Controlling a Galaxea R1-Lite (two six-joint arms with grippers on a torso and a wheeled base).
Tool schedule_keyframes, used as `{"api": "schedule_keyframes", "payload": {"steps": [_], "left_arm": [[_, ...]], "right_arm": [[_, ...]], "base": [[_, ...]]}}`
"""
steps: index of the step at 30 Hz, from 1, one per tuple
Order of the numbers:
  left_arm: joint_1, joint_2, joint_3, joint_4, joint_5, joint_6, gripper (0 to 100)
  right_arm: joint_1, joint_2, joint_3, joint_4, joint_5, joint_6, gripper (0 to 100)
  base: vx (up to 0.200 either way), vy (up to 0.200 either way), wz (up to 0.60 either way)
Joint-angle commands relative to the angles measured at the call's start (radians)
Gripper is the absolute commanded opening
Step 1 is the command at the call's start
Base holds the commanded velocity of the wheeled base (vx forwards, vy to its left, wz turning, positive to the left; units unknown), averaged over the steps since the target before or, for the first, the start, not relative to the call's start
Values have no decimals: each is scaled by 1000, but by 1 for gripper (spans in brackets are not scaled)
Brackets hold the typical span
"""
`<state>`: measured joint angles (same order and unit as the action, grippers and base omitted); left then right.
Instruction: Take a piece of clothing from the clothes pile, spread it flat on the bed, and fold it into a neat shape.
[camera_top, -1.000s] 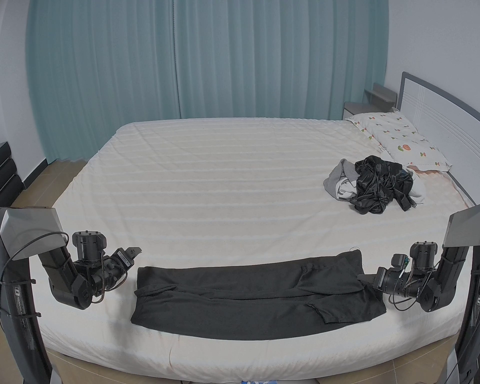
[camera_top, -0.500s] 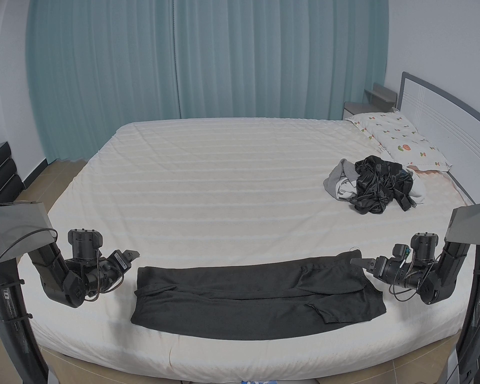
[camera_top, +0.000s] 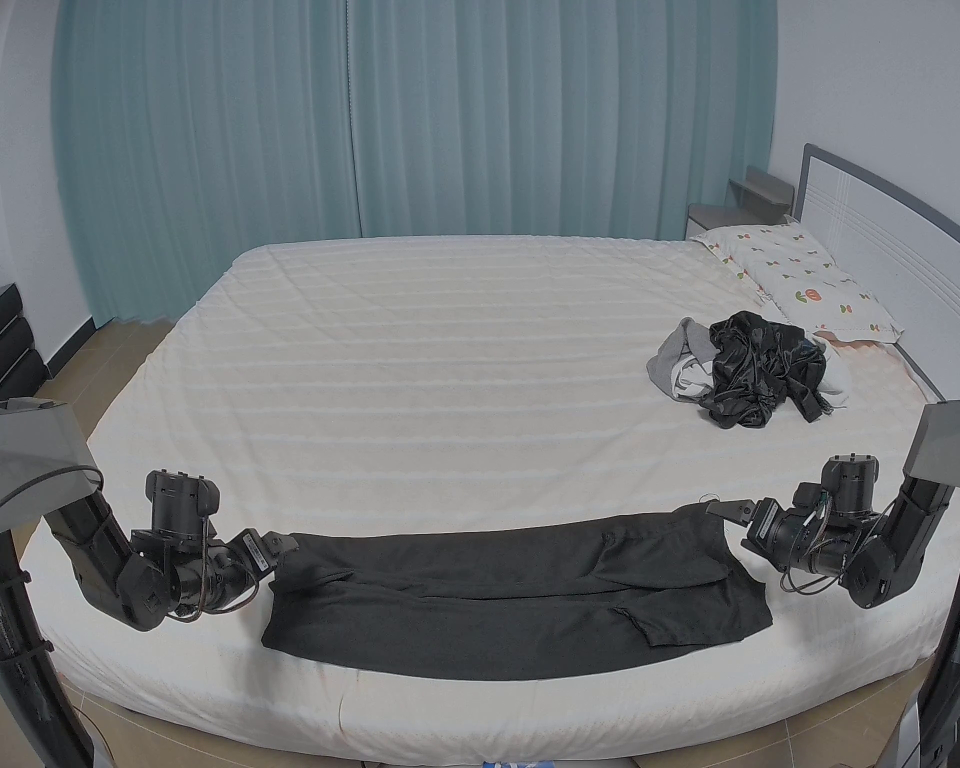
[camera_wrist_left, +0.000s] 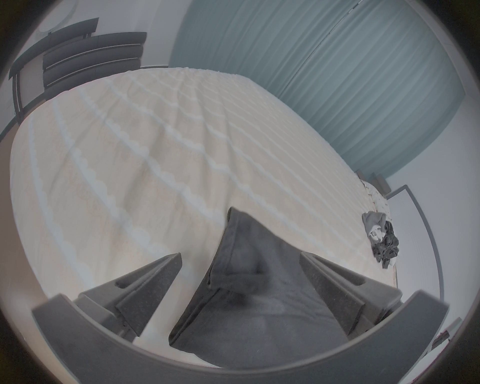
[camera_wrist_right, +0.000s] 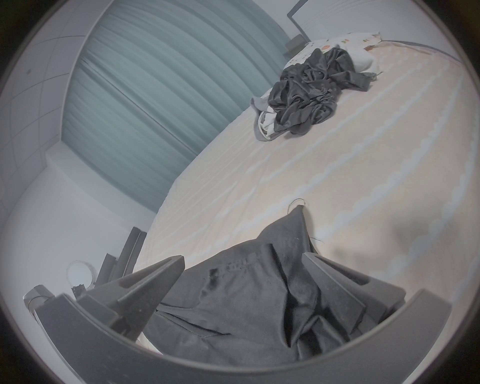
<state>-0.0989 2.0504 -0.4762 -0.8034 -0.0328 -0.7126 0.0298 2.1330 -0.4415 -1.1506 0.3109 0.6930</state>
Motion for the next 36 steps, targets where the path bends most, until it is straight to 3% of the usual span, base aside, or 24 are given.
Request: {"api": "schedule_keyframes", "payload": {"steps": [1,7,14,20,35,36], "left_arm": [[-8,8,27,1,2,-7,100],[-8,24,19,0,1,-34,100],[-33,33,-5,-5,1,-156,100],[-64,51,-27,-3,1,-214,100],[-56,131,-91,-5,28,-222,100],[-56,131,-91,-5,33,-222,0]], "right_arm": [[68,-31,53,-4,-70,60,100],[119,-15,52,6,-130,145,100],[159,8,55,8,-193,178,100],[167,10,61,6,-194,188,100],[179,10,87,6,-200,192,100],[179,10,87,6,-202,192,100]], "base": [[0,0,0],[0,0,0],[0,0,0],[0,0,0],[0,0,0],[0,0,0]]}}
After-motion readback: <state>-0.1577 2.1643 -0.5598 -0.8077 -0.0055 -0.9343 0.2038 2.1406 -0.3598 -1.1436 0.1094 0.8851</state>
